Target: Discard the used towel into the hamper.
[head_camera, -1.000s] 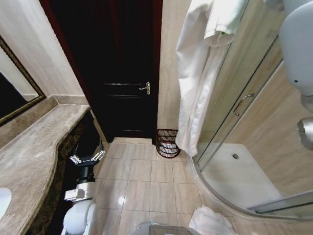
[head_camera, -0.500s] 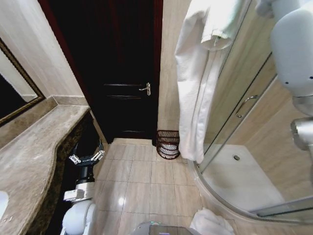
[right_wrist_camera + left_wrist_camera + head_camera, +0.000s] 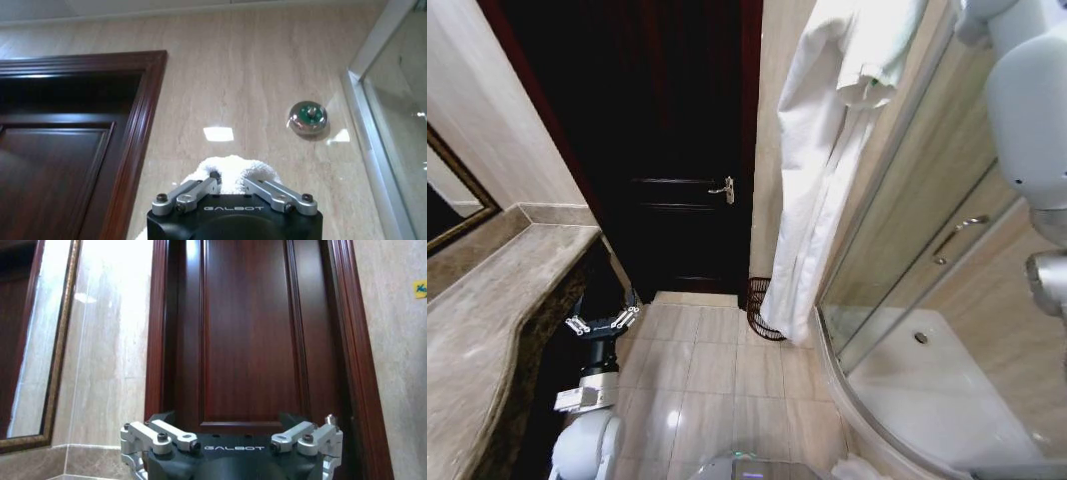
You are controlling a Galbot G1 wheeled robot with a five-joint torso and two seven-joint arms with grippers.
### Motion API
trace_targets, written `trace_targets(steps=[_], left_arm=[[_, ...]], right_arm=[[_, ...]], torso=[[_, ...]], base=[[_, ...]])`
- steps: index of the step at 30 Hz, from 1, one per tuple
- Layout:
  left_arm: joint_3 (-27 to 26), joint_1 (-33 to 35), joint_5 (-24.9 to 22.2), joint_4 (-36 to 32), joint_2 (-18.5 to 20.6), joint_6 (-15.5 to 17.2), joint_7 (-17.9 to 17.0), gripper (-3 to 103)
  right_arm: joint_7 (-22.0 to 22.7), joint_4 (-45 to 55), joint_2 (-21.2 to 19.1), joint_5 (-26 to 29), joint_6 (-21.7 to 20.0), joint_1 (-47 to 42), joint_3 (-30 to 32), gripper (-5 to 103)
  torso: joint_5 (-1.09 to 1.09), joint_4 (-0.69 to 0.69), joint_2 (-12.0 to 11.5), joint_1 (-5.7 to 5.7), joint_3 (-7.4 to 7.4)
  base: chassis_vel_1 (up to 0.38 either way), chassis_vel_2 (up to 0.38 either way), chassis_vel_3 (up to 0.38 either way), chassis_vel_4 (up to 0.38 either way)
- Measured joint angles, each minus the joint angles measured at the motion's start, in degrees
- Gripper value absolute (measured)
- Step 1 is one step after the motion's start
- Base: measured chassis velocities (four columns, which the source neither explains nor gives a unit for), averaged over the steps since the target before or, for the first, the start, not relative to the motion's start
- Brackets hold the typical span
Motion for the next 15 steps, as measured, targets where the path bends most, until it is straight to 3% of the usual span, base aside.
trace_targets(steps=[15], left_arm=[[0.1, -0.5, 0.1, 1.2, -0.1, -0.5, 0.0, 100]], right_arm=[[-0.7, -0.5, -1.2, -0.7, 1.4, -1.9, -0.6, 4]], torso=[[-0.01, -0.01, 0.0, -0.16, -0.08]], base=[[-0.001, -0.012, -0.009, 0.012]])
